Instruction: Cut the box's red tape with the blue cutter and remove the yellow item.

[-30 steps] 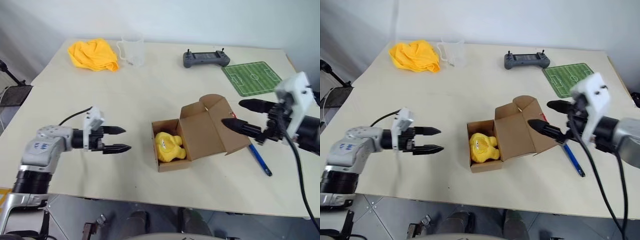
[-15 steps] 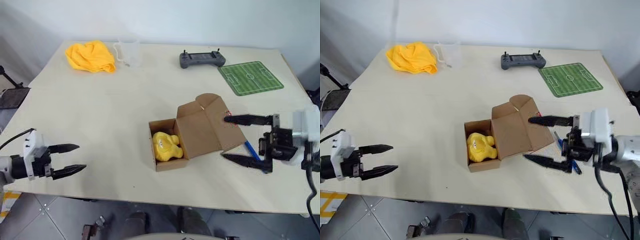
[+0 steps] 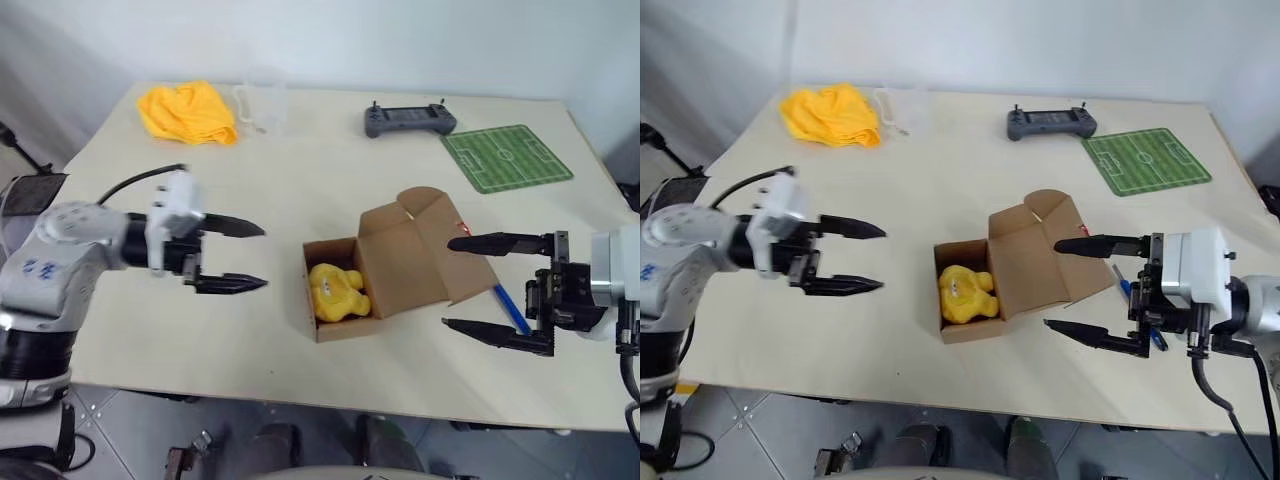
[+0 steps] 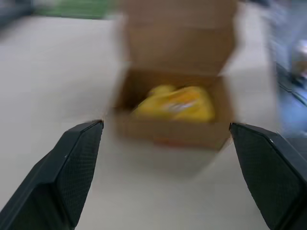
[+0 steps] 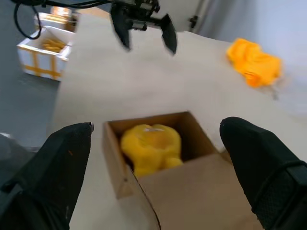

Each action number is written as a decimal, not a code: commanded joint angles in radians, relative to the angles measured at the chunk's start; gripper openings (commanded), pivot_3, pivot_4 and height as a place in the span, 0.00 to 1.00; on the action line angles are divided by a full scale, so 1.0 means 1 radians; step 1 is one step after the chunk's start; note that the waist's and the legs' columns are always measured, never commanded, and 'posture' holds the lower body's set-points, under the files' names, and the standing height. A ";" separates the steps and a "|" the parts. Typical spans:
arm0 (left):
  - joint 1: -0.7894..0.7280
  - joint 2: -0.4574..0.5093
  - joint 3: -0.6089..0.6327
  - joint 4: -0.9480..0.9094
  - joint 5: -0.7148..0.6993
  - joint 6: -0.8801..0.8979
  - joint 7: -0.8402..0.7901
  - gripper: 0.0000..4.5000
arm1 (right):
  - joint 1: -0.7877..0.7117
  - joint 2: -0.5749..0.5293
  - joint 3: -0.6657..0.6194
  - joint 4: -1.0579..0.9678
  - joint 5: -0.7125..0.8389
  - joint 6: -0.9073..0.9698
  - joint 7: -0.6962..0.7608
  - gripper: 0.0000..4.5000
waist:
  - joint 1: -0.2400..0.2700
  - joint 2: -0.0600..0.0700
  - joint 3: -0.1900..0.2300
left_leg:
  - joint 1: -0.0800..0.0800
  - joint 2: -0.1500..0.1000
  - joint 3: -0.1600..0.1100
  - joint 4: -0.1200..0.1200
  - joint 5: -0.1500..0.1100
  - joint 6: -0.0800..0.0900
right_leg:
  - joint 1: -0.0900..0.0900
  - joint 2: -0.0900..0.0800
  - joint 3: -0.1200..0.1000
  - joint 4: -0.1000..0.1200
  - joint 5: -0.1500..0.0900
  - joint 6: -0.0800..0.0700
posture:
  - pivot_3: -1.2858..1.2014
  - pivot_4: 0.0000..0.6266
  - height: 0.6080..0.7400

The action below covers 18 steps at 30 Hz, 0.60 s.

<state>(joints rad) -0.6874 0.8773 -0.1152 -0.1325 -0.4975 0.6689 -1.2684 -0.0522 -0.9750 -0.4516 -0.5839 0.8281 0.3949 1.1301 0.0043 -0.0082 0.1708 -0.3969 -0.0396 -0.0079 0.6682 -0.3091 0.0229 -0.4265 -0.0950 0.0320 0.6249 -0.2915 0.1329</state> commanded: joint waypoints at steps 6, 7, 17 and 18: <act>-0.239 -0.200 -0.298 0.079 0.160 0.083 0.012 0.99 | 0.066 0.010 -0.075 -0.112 0.033 0.058 -0.098 1.00 | 0.002 -0.002 0.002 | -0.001 0.000 0.000 0.002 0.000 0.002 | -0.001 0.004 0.000 0.001 0.000 0.000 | 0.52 0.24 1.00; -0.248 -0.215 -0.319 0.095 0.188 0.063 0.016 0.99 | 0.078 0.013 -0.082 -0.124 0.036 0.064 -0.109 1.00 | 0.000 -0.002 0.002 | -0.001 0.000 0.001 0.003 0.000 0.002 | -0.001 0.004 0.001 0.001 0.000 0.001 | 0.52 0.24 1.00; -0.263 -0.326 -0.454 0.292 0.440 -0.212 0.066 0.80 | 0.246 0.033 -0.184 -0.241 0.068 0.127 -0.193 1.00 | 0.018 -0.003 0.002 | -0.003 0.001 0.000 0.011 -0.001 0.003 | 0.000 0.001 0.001 0.002 0.001 0.003 | 0.52 0.24 1.00; -0.272 -0.347 -0.450 0.321 0.450 -0.238 0.072 0.74 | 0.257 0.040 -0.190 -0.248 0.068 0.129 -0.204 1.00 | 0.019 -0.003 0.002 | -0.003 0.000 0.000 0.012 -0.001 0.004 | 0.000 0.001 0.001 0.002 0.002 0.004 | 0.52 0.24 1.00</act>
<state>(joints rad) -0.9386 0.5492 -0.5690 0.1473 -0.0833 0.4813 -1.2136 0.1935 -0.9477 -0.5987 -0.7967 0.8843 0.5265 0.9445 0.0235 -0.0114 0.1728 -0.4005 -0.0393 -0.0077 0.6813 -0.3114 0.0284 -0.4259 -0.0941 0.0334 0.6259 -0.2894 0.1378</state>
